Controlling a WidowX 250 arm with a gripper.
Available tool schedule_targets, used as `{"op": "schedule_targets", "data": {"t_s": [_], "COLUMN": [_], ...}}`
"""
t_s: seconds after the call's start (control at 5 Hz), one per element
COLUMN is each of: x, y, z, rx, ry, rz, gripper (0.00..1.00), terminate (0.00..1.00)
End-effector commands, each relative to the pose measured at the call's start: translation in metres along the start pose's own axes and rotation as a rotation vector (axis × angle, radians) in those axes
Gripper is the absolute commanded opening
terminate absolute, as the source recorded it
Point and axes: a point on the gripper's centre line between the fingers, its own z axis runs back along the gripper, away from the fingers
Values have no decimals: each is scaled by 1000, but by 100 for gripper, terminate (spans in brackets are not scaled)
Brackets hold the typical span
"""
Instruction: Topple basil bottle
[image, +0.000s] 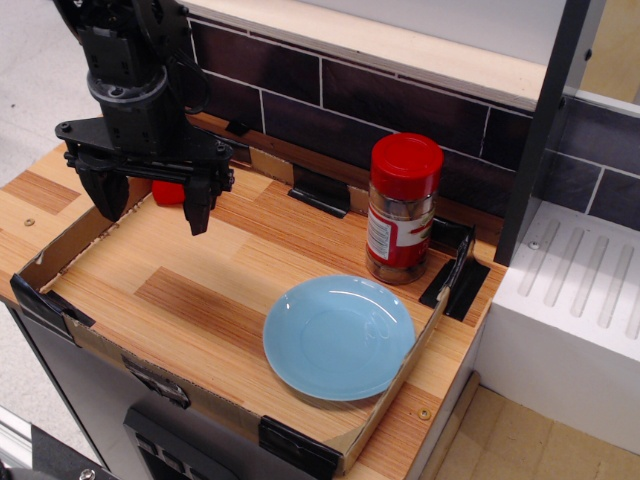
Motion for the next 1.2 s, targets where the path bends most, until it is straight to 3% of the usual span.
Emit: {"op": "schedule_targets", "data": {"t_s": [0.0, 0.2, 0.4, 0.6, 0.8, 1.0], "x": [0, 6, 7, 3, -6, -1], "y": [0, -8, -22, -46, -73, -98], "z": [0, 8, 26, 54, 67, 67], "rx": [0, -15, -54, -104, -116, -115], "ry": [0, 93, 91, 72, -1, -14], "rz": [0, -153, -181, -218, -325, -399], "gripper": [100, 100, 100, 100, 100, 100], "terminate": [0, 0, 0, 0, 0, 0]}}
